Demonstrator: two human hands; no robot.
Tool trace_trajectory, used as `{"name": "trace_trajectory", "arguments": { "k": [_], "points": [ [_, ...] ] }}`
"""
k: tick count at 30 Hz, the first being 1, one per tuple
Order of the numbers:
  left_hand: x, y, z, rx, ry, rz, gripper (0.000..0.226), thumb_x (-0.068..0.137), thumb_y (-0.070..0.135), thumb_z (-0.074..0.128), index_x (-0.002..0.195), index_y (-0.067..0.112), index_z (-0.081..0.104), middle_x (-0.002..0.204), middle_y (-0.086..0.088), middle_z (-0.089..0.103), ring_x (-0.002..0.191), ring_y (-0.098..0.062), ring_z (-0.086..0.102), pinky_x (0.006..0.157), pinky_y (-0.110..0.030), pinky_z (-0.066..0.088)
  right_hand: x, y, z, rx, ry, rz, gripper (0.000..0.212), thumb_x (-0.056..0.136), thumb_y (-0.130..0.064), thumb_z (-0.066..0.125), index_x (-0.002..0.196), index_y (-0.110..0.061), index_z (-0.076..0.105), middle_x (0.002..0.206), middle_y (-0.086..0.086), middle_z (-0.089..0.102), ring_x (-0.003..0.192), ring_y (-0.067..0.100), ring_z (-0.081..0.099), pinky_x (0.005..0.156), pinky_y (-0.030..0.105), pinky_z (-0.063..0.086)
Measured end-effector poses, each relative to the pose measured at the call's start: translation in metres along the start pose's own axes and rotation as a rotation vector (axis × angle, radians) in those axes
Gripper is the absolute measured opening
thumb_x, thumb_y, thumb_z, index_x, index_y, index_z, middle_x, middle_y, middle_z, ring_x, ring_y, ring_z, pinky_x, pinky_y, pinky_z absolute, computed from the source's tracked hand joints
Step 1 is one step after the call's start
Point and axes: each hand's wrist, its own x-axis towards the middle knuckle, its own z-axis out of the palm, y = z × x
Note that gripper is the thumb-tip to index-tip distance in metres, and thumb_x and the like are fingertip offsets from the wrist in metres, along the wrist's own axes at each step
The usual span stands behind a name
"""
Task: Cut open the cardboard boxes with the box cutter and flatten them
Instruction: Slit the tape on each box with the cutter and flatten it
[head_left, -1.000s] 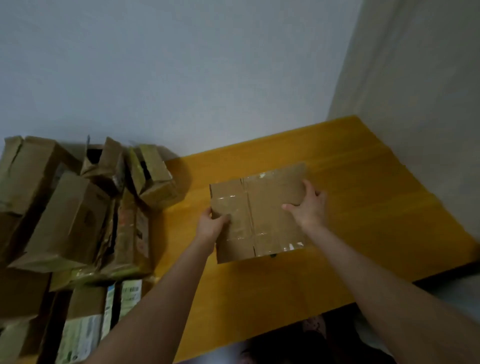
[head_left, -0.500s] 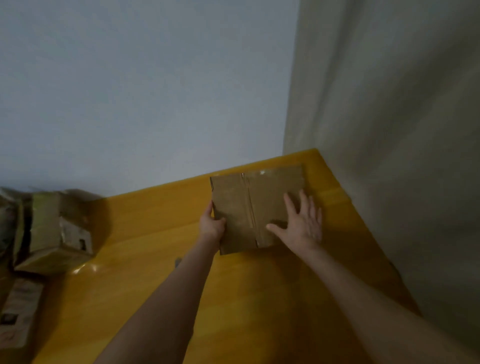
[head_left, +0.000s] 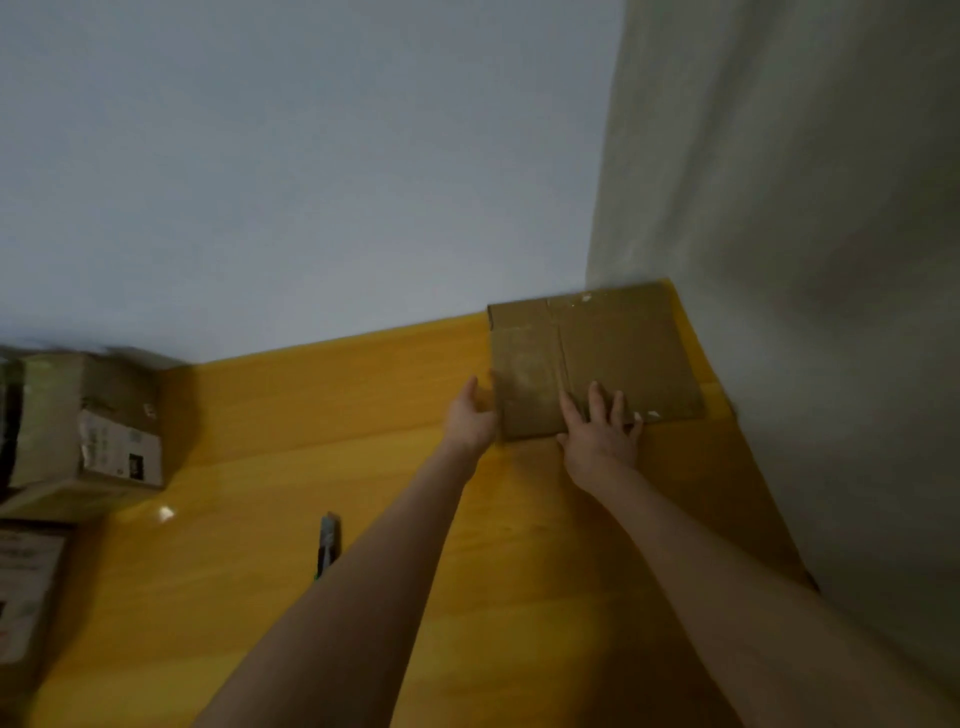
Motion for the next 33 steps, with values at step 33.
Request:
{"name": "trace_trajectory", "arguments": {
  "k": [33],
  "points": [
    [-0.154, -0.254, -0.412, 0.853, 0.338, 0.554, 0.044, 0.093, 0.015, 0.050, 0.137, 0.008, 0.047, 0.138, -0.014, 0.043, 0.123, -0.031, 0.046, 0.095, -0.039, 0.047, -0.244, -0.453, 0.105, 0.112, 0.312, -0.265, 0.059, 0.099, -0.044, 0.041, 0.151, -0.024, 0.020, 0.160, 0.010, 0.003, 0.148, 0.030, -0.002, 0.120, 0.044, 0.007]
  ]
}}
